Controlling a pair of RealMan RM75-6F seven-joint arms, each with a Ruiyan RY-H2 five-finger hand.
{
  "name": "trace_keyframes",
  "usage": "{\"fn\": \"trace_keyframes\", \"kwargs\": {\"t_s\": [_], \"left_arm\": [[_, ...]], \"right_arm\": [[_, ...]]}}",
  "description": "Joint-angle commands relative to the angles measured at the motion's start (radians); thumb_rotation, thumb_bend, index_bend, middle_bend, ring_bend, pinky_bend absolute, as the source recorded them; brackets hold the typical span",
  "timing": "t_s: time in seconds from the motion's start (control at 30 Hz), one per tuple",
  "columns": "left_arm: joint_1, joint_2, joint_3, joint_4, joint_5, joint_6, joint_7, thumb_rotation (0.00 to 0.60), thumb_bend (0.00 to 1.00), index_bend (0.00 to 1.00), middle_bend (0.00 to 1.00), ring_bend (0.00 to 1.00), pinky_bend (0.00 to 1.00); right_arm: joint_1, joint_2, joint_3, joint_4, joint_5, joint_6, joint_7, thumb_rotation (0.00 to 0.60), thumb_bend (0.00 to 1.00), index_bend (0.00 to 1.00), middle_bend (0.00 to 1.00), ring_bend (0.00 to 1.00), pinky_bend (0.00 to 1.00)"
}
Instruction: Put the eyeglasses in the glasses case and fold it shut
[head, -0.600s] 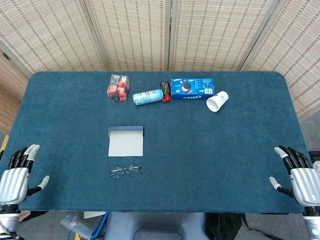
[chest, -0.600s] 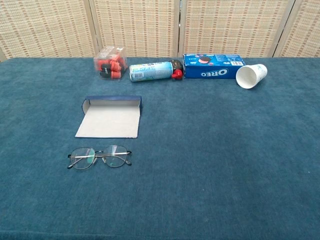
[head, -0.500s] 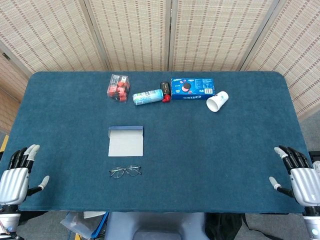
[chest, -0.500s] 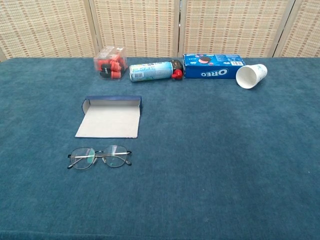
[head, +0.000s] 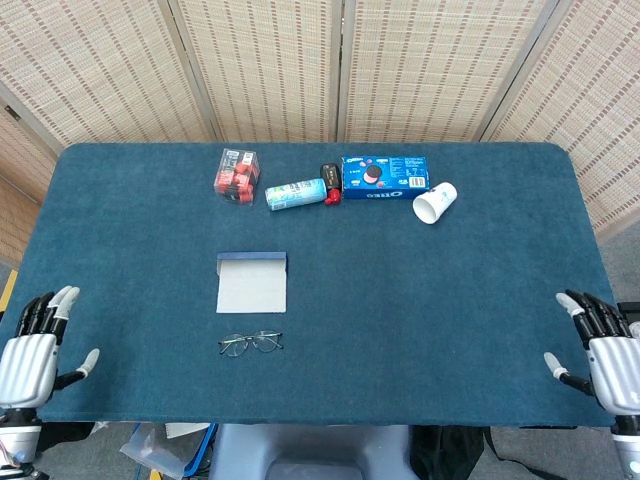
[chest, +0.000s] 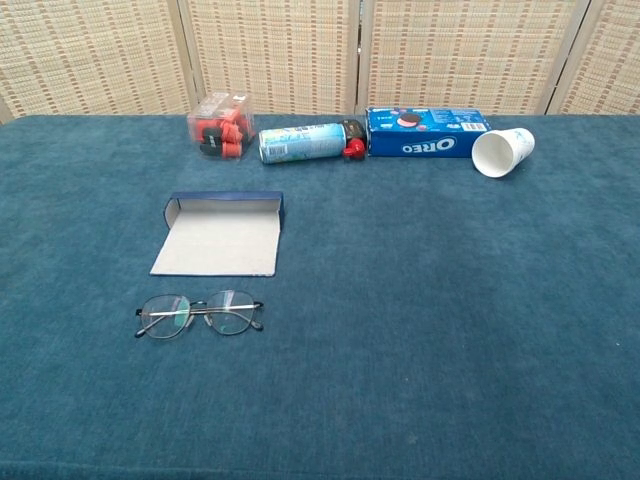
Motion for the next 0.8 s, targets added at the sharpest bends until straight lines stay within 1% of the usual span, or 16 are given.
{"fn": "trace_keyframes", "kwargs": {"t_s": [0.03,0.2,0.27,0.33,0.37,0.4,0.43,0.47,0.5,0.53,0.6,0.63,0.67,0.7,0.8], "left_arm": [[-0.013,0.001,-0.005,0.005,0.014,-0.009,-0.010,0.600,0.27,0.03,0.00,0.00,0.00],[-0.051,0.006,-0.010,0.014,0.066,-0.039,-0.027,0.600,0.27,0.06,0.00,0.01,0.00],[-0.070,0.006,-0.013,0.014,0.090,-0.053,-0.030,0.600,0.27,0.08,0.00,0.04,0.01],[-0.096,0.000,-0.020,0.019,0.116,-0.070,-0.030,0.600,0.27,0.11,0.03,0.09,0.06],[-0.109,-0.004,-0.023,0.022,0.126,-0.080,-0.028,0.600,0.27,0.13,0.07,0.13,0.13],[-0.127,-0.011,-0.028,0.025,0.138,-0.095,-0.029,0.600,0.27,0.14,0.12,0.19,0.23],[-0.141,-0.015,-0.031,0.025,0.144,-0.107,-0.030,0.600,0.27,0.15,0.15,0.22,0.30],[-0.156,-0.019,-0.035,0.027,0.152,-0.120,-0.031,0.600,0.27,0.16,0.20,0.27,0.41],[-0.171,-0.024,-0.039,0.028,0.160,-0.134,-0.032,0.600,0.27,0.19,0.31,0.36,0.52],[-0.186,-0.029,-0.041,0.030,0.164,-0.151,-0.033,0.600,0.27,0.21,0.38,0.41,0.59],[-0.228,-0.037,-0.044,0.029,0.169,-0.207,-0.026,0.600,0.27,0.25,0.59,0.59,0.76],[-0.244,-0.039,-0.044,0.026,0.169,-0.230,-0.020,0.600,0.27,0.27,0.64,0.64,0.80],[-0.259,-0.040,-0.044,0.022,0.167,-0.254,-0.012,0.600,0.27,0.30,0.73,0.71,0.86],[-0.274,-0.040,-0.044,0.017,0.166,-0.278,-0.003,0.600,0.27,0.32,0.79,0.76,0.89],[-0.327,-0.046,-0.044,0.000,0.149,-0.363,0.027,0.600,0.27,0.36,0.90,0.88,0.98]], "right_arm": [[0.000,0.003,0.002,-0.003,-0.002,0.003,-0.002,0.600,0.25,0.10,0.11,0.07,0.11],[0.002,0.012,0.006,-0.015,-0.006,0.007,-0.009,0.600,0.25,0.10,0.11,0.07,0.11],[0.003,0.015,0.008,-0.018,-0.006,0.008,-0.011,0.600,0.25,0.10,0.11,0.07,0.11],[0.003,0.017,0.008,-0.022,-0.006,0.008,-0.013,0.600,0.25,0.10,0.11,0.07,0.11],[0.004,0.017,0.008,-0.023,-0.007,0.007,-0.014,0.600,0.25,0.10,0.11,0.07,0.11],[0.004,0.017,0.008,-0.024,-0.007,0.006,-0.015,0.600,0.25,0.10,0.11,0.07,0.11],[0.005,0.018,0.008,-0.025,-0.007,0.004,-0.015,0.600,0.25,0.10,0.11,0.07,0.11],[0.005,0.018,0.007,-0.025,-0.007,0.004,-0.016,0.600,0.25,0.10,0.11,0.07,0.11],[0.005,0.019,0.008,-0.026,-0.006,0.004,-0.016,0.600,0.25,0.10,0.11,0.07,0.11],[0.005,0.019,0.008,-0.027,-0.006,0.004,-0.017,0.600,0.25,0.10,0.11,0.07,0.11],[0.004,0.019,0.007,-0.027,-0.005,0.004,-0.017,0.600,0.25,0.10,0.11,0.07,0.11],[0.004,0.019,0.006,-0.026,-0.004,0.003,-0.017,0.600,0.25,0.10,0.11,0.07,0.11],[0.003,0.019,0.006,-0.026,-0.004,0.002,-0.017,0.600,0.25,0.10,0.11,0.07,0.11],[0.003,0.018,0.006,-0.025,-0.003,0.001,-0.016,0.600,0.25,0.10,0.11,0.07,0.11],[0.004,0.017,0.006,-0.023,0.003,-0.004,-0.016,0.600,0.25,0.10,0.11,0.07,0.11]]}}
